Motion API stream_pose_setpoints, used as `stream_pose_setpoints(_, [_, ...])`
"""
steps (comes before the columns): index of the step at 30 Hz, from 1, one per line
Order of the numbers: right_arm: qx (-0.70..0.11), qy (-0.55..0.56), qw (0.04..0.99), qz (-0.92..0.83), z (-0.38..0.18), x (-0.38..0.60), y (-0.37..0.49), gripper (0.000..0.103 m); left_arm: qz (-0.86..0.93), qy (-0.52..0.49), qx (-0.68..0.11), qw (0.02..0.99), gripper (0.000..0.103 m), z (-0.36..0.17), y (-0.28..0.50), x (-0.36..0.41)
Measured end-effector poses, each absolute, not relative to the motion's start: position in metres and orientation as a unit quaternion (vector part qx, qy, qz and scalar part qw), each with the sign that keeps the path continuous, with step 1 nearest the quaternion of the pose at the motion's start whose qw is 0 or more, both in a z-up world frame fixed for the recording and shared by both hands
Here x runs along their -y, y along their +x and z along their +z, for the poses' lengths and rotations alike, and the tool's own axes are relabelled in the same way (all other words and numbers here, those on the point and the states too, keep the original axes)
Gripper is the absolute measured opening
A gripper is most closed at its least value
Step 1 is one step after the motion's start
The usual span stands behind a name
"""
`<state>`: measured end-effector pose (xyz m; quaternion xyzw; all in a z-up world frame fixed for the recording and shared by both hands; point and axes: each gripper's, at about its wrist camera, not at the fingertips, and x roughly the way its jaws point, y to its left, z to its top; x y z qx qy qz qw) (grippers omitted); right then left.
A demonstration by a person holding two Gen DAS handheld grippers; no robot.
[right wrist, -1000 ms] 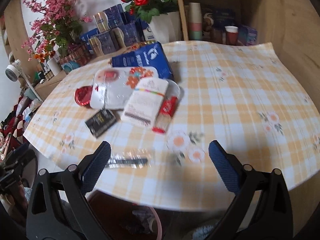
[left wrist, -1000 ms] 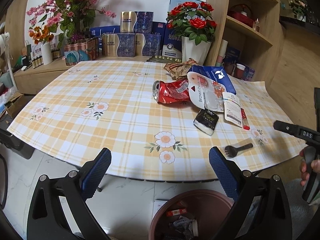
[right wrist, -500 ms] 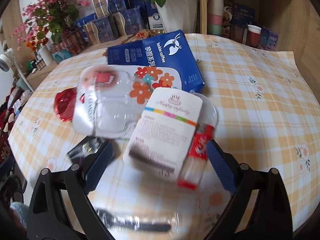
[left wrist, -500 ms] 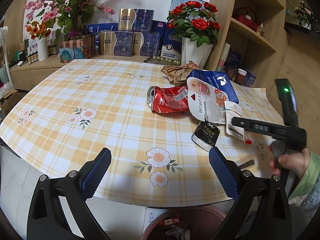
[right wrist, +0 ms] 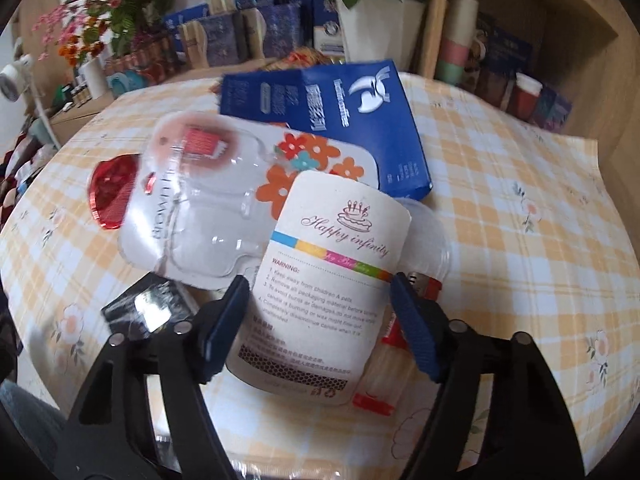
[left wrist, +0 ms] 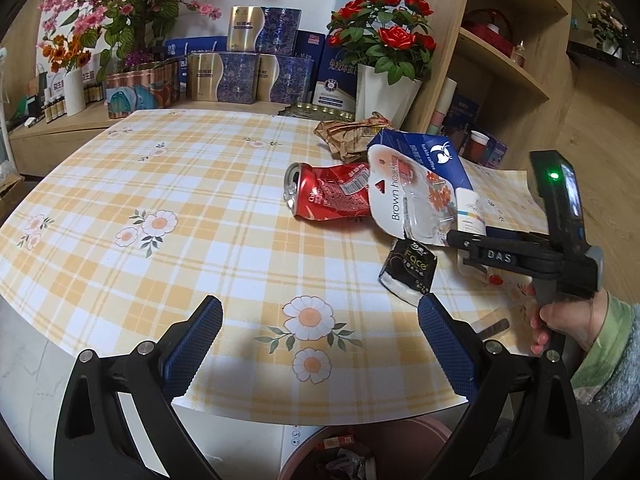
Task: Collect trash
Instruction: 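Grasp the white candle card with the right gripper while the left grasps the small black box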
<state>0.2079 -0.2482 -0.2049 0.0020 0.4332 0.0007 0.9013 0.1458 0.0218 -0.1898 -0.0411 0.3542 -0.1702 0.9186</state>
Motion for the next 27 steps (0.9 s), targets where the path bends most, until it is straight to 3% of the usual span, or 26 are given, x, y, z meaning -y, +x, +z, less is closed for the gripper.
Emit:
stream_pose_setpoints(12, [-0.383, 0.066, 0.921, 0.013, -0.176, 0.279, 0.156, 0.068, -0.233, -0.036, -0.403, 0.884, 0.096, -0.201, 0.179, 0.021])
stream_pose_setpoints(14, [-0.374, 0.089, 0.923, 0.030, -0.175, 0.284, 0.148, 0.033, -0.242, -0.028, -0.412, 0.878, 0.096, -0.204, 0.187, 0.033])
stream_pose_setpoints(27, [-0.384, 0.107, 0.917, 0.020, -0.180, 0.298, 0.150, 0.029, -0.269, 0.043, -0.438, 0.857, 0.094, -0.218, 0.221, 0.089])
